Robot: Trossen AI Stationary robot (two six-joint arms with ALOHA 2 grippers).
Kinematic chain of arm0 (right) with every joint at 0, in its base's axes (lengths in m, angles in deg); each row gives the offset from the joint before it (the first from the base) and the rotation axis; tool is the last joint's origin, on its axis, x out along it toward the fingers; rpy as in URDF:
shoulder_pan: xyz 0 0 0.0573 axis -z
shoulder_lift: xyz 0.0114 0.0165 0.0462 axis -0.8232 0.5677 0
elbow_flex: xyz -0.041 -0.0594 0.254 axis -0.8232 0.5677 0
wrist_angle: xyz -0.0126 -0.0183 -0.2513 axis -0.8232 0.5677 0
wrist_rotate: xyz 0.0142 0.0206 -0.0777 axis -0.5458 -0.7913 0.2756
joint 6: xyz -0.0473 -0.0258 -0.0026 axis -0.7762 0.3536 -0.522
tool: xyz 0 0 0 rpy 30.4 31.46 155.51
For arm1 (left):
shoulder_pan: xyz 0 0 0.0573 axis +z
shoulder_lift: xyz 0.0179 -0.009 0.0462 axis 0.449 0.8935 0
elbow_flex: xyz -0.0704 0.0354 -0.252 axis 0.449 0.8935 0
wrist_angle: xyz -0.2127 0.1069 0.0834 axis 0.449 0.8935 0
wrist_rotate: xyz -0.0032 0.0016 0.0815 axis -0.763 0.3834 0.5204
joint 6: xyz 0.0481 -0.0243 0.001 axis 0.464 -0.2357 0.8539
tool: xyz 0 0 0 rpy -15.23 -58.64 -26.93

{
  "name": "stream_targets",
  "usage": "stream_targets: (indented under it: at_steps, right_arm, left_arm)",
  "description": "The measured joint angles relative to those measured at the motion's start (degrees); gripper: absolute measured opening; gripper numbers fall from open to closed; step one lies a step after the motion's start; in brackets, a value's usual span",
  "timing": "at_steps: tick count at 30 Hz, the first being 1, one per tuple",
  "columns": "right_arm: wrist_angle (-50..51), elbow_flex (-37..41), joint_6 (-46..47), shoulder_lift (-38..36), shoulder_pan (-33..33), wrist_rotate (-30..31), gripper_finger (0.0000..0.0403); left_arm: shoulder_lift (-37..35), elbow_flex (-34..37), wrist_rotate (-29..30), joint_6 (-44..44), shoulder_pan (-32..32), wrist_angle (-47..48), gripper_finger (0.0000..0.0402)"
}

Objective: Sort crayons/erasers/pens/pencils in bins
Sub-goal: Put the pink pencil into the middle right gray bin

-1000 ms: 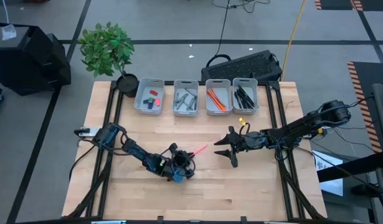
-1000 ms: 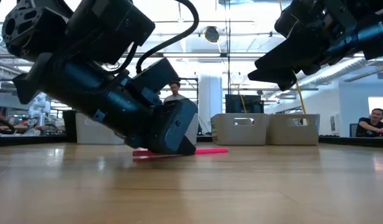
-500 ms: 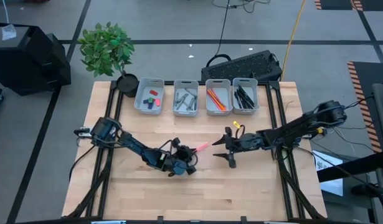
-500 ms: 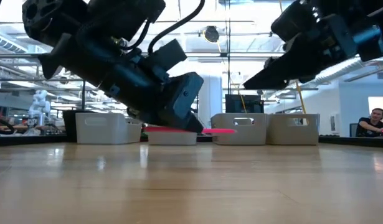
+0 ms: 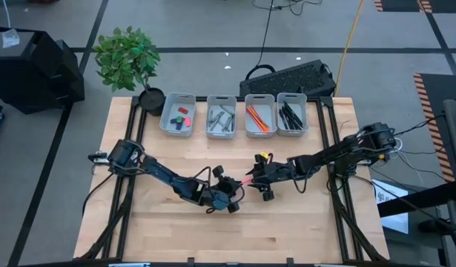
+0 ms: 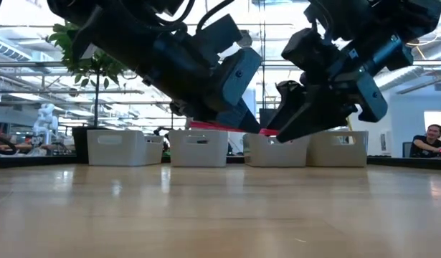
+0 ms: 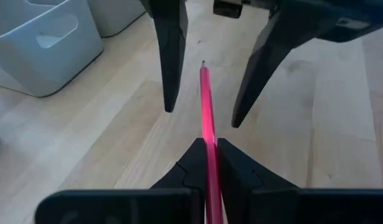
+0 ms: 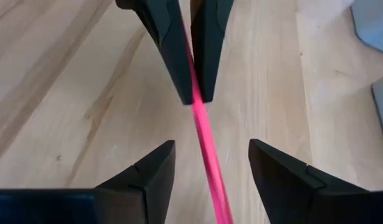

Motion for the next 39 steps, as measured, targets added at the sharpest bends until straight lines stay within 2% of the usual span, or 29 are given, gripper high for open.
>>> stream_targets:
  at_steps: [5, 17, 20, 25, 28, 32, 36, 39]
  right_arm:
    - [0.2, -0.05, -2.12, -0.28, 0.0, -0.11, 0.0164]
    - [1.36, -0.05, -5.17, -0.26, -0.02, -0.5, 0.0035]
    - [1.54, -0.05, -5.42, -0.24, -0.07, -1.04, 0.002]
    - [1.87, -0.05, -5.12, -0.24, -0.09, -1.08, 0.0017]
    - [1.93, -0.05, -4.65, -0.25, -0.08, -1.13, 0.0017]
    - [4.08, -0.21, -2.51, -0.69, -0.02, -1.57, 0.0017]
    - [17.95, -4.25, 0.11, -3.18, 0.0, -1.6, 0.0017]
    - [31.4, -8.81, 2.51, -5.87, 0.98, -1.6, 0.0017]
  left_arm:
    - [0.0, -0.09, -0.08, -0.56, 0.0, 0.58, 0.0029]
    - [0.0, -0.09, -1.49, -1.61, 0.02, -0.38, 0.003]
    - [0.0, -0.09, -1.76, -1.49, 0.0, -0.44, 0.0031]
    - [0.0, -0.09, -1.82, -1.47, 0.0, -0.54, 0.0035]
    - [0.0, -0.09, -1.56, -0.35, 0.02, -0.87, 0.0063]
    - [-1.54, -0.09, -1.65, 0.9, -0.16, -1.94, 0.0132]
    - [-7.41, -0.13, -2.61, 3.83, -0.22, 0.79, 0.0199]
    - [-14.43, -0.15, -2.48, 4.72, 0.06, 6.37, 0.0233]
